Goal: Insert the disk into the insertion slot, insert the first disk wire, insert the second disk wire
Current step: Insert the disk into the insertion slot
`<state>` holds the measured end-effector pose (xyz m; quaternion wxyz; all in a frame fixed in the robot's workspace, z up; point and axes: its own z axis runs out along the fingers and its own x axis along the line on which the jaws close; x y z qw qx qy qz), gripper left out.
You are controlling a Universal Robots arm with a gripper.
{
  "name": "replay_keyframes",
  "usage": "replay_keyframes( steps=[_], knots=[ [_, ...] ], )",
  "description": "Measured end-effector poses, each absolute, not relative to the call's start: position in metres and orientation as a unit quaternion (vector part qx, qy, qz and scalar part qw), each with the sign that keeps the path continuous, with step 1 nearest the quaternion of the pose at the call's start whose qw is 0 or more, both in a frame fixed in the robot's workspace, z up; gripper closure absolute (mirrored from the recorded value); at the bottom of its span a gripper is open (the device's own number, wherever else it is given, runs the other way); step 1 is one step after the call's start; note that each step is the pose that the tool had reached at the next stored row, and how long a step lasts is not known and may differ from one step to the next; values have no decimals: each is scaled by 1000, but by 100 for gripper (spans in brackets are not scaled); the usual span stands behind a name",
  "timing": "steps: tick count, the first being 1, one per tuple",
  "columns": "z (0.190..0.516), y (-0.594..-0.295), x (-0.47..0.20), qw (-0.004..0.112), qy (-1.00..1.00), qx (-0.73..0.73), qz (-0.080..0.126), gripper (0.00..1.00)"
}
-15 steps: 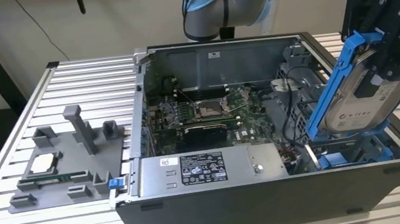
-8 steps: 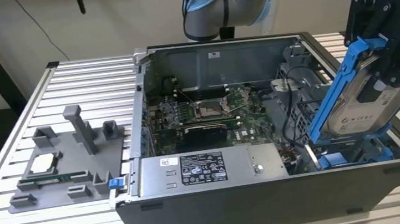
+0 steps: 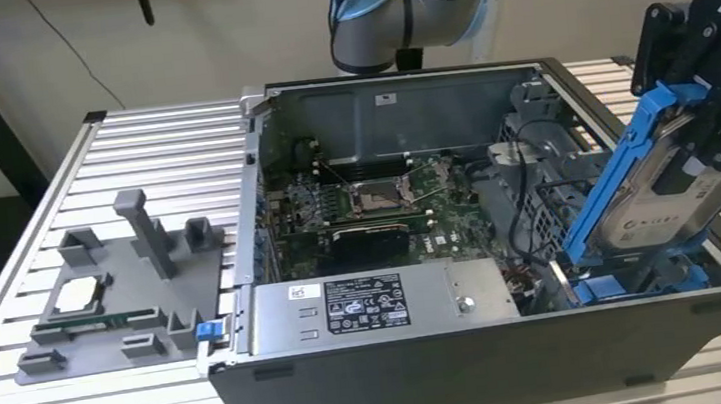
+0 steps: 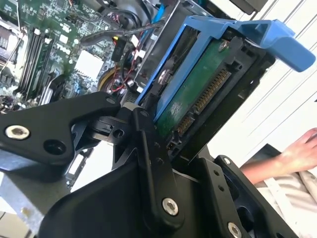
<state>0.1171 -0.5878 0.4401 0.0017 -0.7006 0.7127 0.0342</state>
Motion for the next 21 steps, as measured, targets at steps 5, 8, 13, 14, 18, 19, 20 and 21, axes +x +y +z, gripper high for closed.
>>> replay_keyframes(
  steps=[5,8,13,14,18,19,20,21],
  knots=[
    [432,-588,119,2,713,-701,35,100],
    [428,-588,120,2,713,-701,35,100],
    [426,-588,120,2,713,-701,35,100],
    [426,-588,120,2,713,-701,35,100],
    [425,-588,120,2,713,-701,35,100],
    [425,-588,120,2,713,-701,35,100],
    [424,-588,120,2,713,-701,35,100],
    [424,-587,120,2,713,-701,35,100]
  ],
)
